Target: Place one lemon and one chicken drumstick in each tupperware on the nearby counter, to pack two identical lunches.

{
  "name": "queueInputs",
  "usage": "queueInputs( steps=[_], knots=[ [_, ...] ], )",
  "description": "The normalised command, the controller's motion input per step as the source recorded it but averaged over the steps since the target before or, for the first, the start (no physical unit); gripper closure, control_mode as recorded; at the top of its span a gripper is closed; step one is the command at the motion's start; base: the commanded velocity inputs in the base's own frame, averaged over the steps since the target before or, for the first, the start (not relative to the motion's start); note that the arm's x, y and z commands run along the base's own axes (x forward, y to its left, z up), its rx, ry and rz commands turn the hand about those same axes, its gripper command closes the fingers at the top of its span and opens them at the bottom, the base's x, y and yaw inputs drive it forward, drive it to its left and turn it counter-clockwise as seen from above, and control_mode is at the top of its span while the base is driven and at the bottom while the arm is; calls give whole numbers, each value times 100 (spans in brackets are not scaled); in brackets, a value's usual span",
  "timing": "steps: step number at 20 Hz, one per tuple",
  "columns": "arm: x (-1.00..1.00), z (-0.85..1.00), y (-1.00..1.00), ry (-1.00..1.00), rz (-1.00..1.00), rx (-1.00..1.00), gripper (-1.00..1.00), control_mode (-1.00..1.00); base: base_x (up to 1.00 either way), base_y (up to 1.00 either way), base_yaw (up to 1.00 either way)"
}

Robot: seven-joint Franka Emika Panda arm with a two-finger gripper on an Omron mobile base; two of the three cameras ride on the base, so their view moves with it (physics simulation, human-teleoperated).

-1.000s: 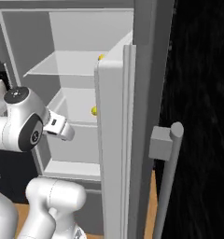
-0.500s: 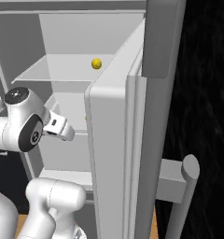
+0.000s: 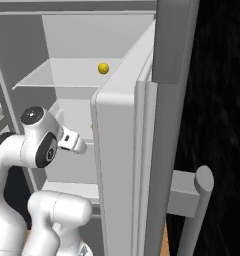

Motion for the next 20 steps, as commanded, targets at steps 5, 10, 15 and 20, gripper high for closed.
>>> queueInputs(
  steps=[5, 10, 15, 20],
  knots=[
    [95, 0, 0, 0, 0, 0, -100, -100, 0, 0, 0],
    [94, 0, 0, 4, 0, 0, -100, -100, 0, 0, 0],
    [68, -10, 0, 0, 0, 0, -100, -100, 0, 0, 0],
    [64, -9, 0, 0, 0, 0, -100, -100, 0, 0, 0]
  ],
)
